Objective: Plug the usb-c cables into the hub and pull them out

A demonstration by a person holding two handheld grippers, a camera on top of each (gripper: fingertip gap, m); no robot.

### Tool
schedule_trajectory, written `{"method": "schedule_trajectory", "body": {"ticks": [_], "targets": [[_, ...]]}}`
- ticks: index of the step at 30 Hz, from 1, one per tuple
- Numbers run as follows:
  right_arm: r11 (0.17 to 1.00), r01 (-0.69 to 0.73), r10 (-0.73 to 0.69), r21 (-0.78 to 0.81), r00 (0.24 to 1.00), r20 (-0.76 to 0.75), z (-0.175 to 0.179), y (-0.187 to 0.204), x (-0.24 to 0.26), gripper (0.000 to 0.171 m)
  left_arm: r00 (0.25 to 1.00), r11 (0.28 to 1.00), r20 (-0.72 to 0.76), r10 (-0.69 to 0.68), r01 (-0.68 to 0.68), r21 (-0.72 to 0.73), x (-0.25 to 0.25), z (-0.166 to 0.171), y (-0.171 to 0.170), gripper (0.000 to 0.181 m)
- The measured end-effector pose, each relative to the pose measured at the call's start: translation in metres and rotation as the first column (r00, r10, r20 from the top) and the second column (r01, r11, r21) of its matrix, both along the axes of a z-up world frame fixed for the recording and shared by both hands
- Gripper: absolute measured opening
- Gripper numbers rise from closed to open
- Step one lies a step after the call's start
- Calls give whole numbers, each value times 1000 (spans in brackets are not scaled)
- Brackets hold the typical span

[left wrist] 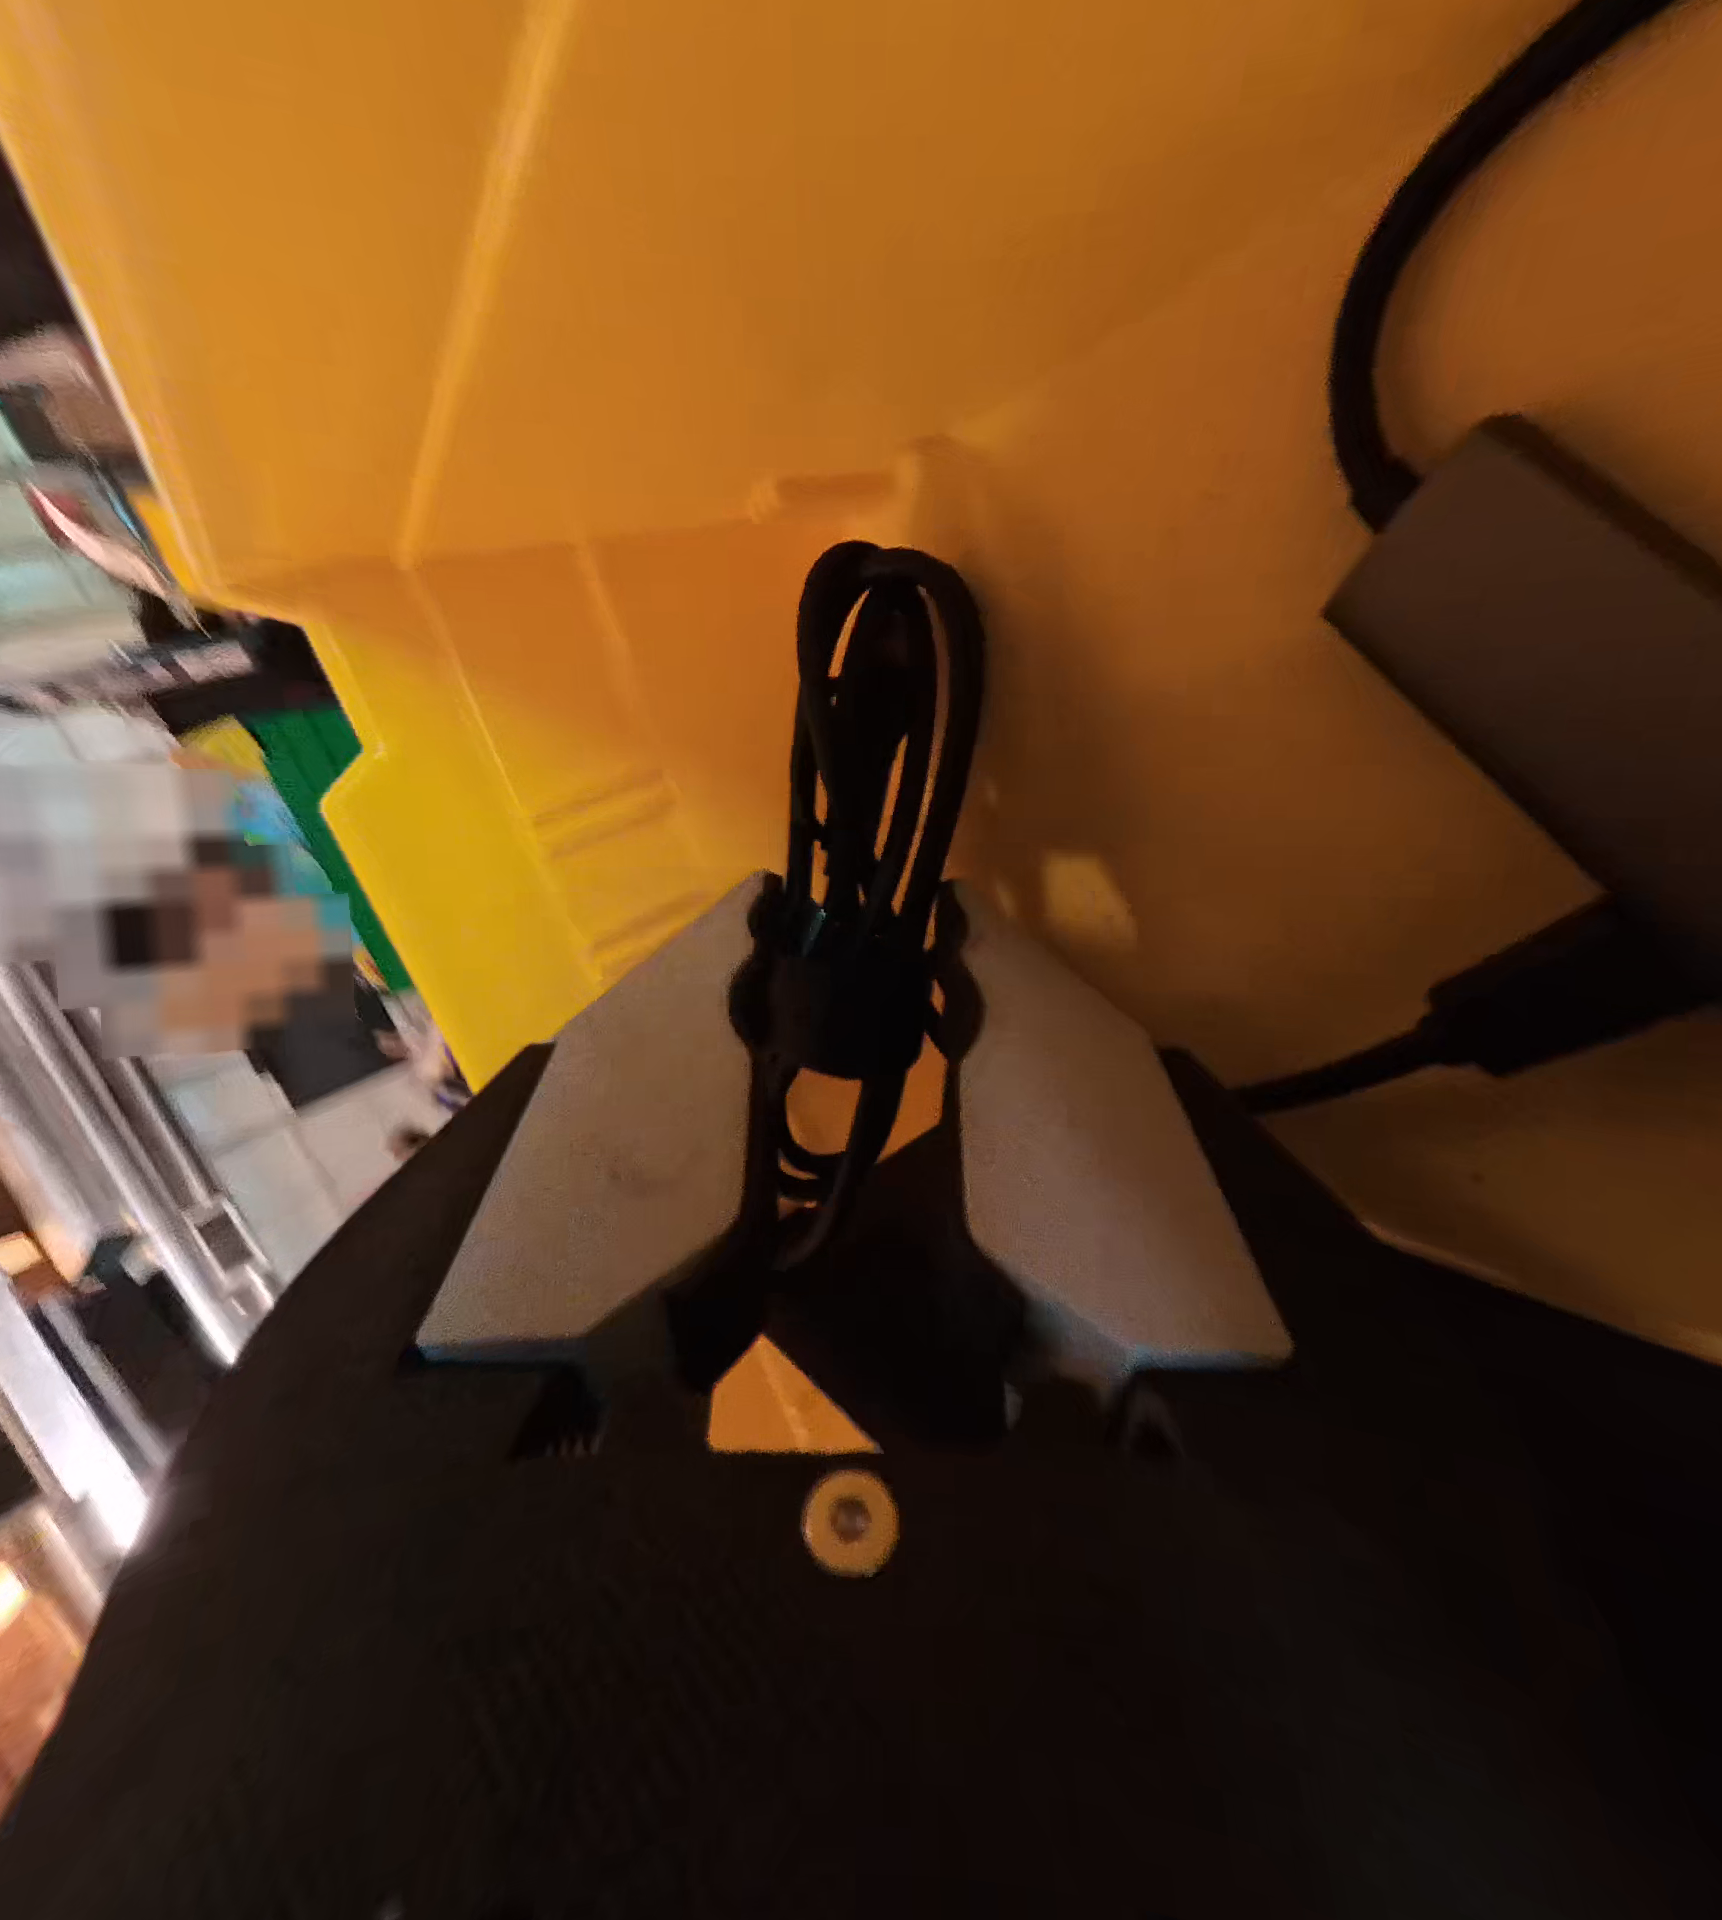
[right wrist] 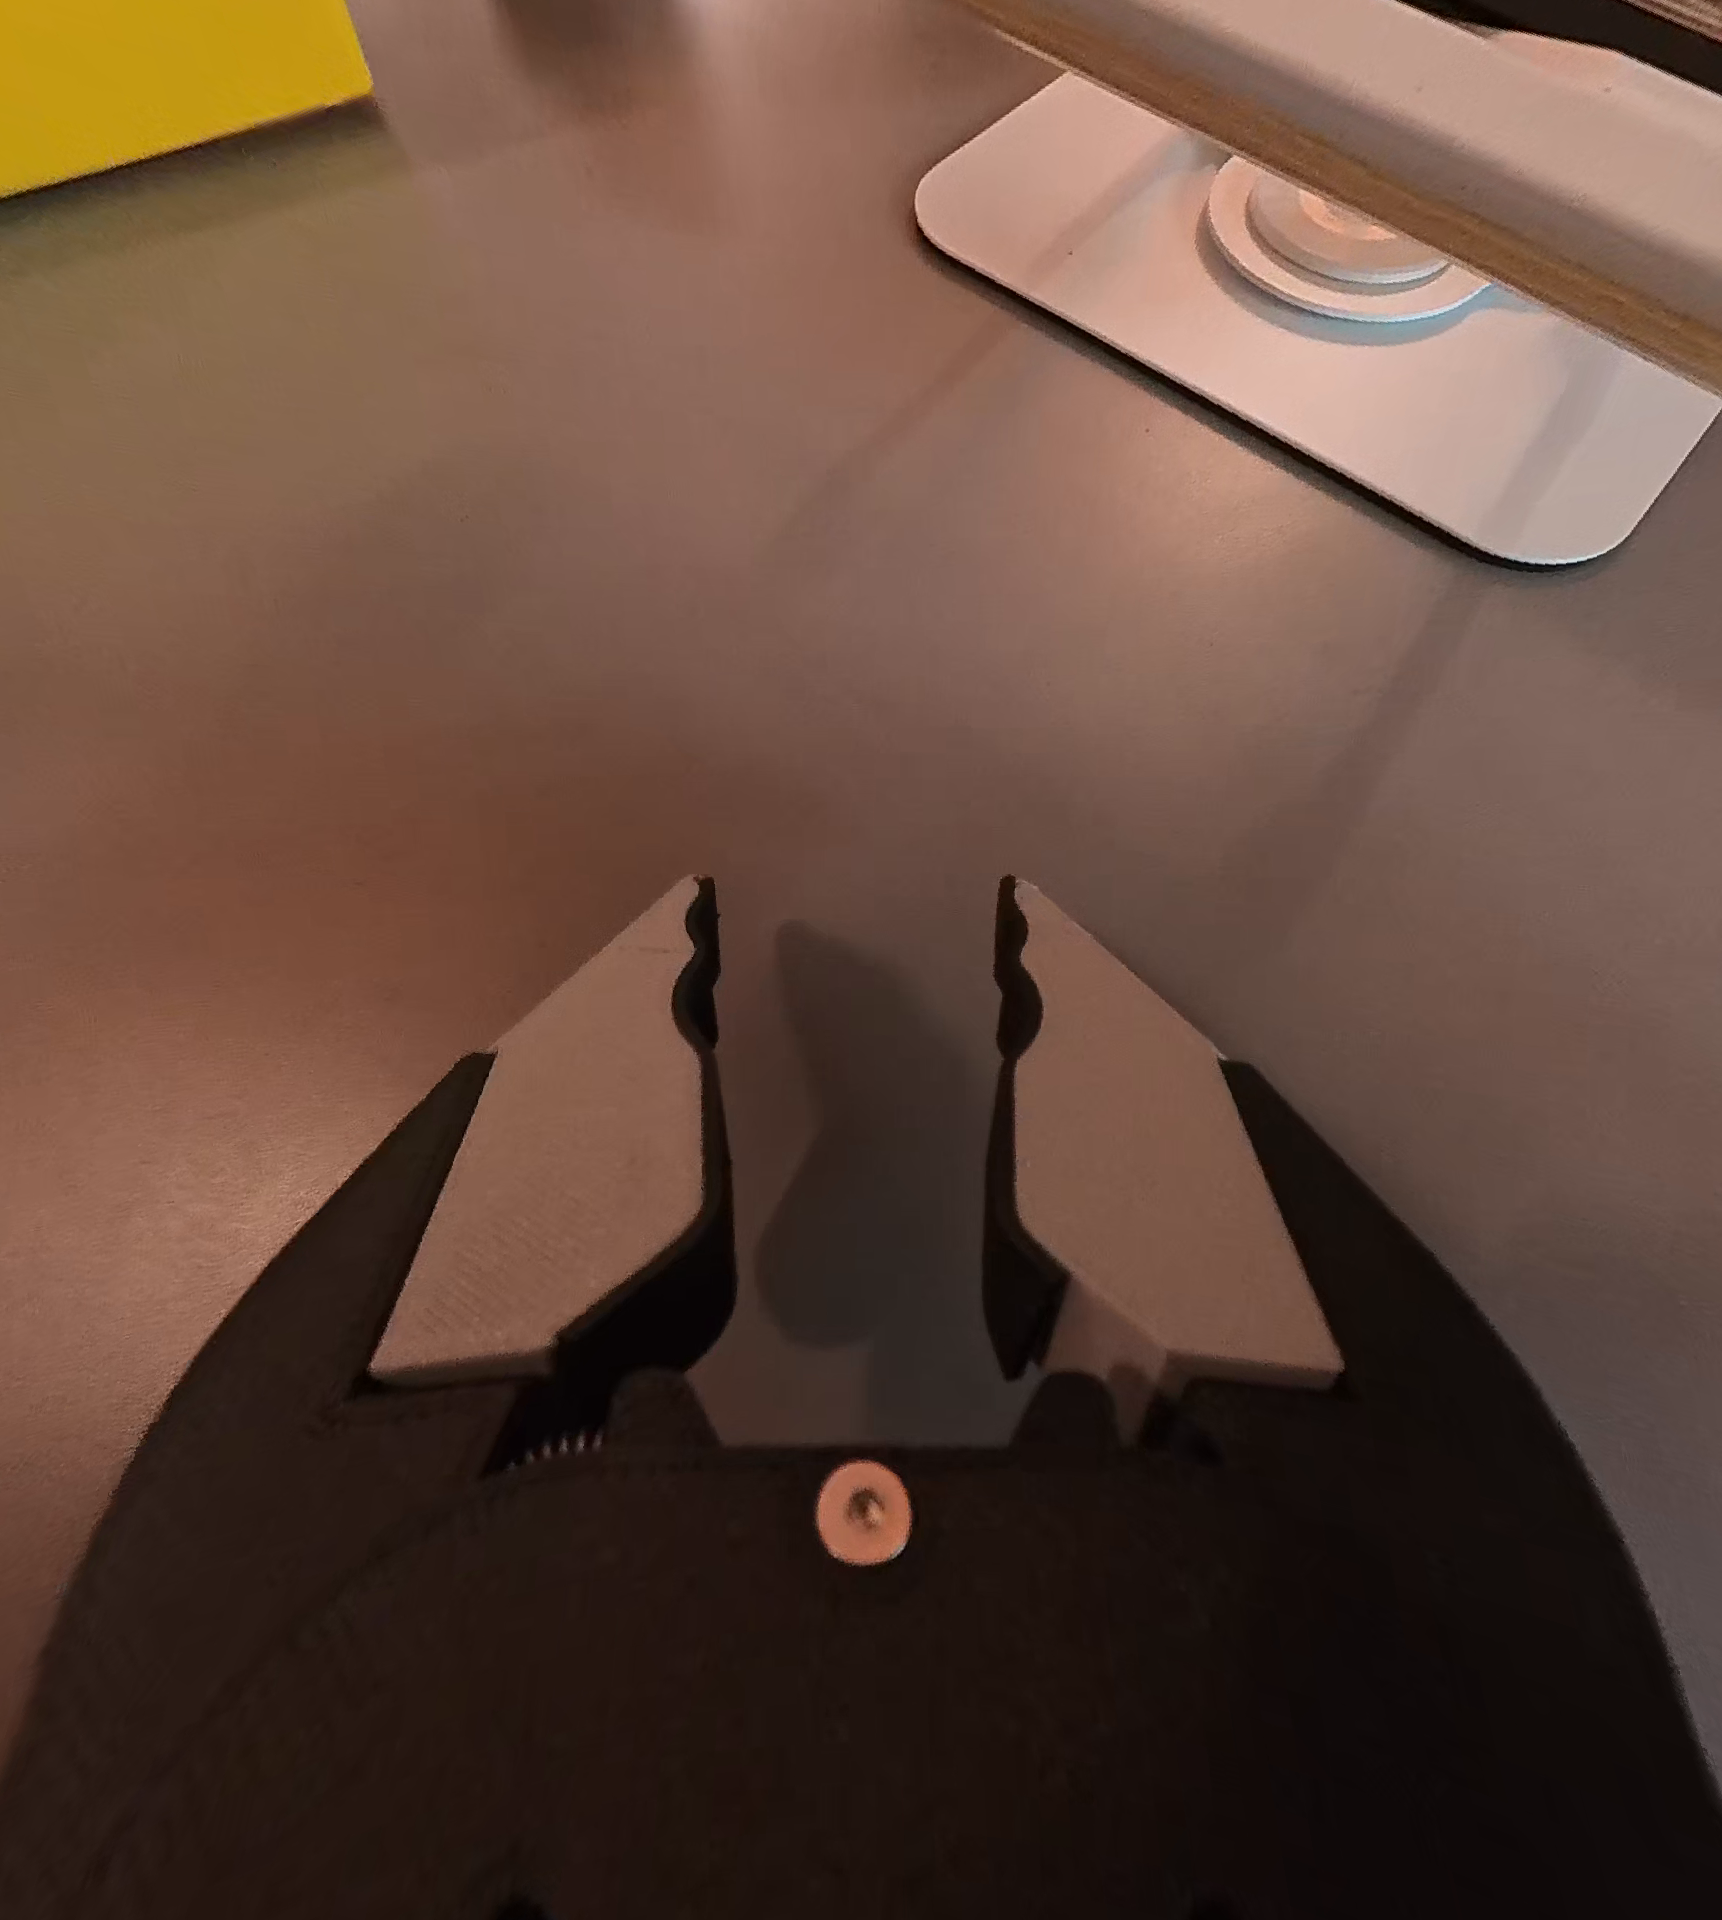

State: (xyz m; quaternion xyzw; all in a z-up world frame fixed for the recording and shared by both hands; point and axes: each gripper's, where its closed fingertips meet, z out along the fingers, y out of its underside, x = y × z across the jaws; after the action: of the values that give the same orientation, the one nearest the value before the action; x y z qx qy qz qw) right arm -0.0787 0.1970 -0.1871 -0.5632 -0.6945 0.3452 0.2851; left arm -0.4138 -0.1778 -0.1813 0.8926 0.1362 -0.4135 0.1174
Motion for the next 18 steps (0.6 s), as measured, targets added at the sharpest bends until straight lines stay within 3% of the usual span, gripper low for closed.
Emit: {"method": "schedule_trajectory", "body": {"ticks": [3,6,10,18], "targets": [[1000,-5,5,7,1000,1,0,-1,0,49,983,986,72,166,-165,-25,14,-1,-22,23],[1000,-16,16,10,1000,5,-1,-3,1,48,984,986,74,164,-165,7,16,9,-24,21],[999,-23,23,30,1000,8,-2,-4,1,47,992,997,-109,57,-51,54,1,63,-12,20],[999,-23,23,30,1000,3,-1,-5,1,46,940,967,-318,-121,184,176,14,160,31,19]]}}
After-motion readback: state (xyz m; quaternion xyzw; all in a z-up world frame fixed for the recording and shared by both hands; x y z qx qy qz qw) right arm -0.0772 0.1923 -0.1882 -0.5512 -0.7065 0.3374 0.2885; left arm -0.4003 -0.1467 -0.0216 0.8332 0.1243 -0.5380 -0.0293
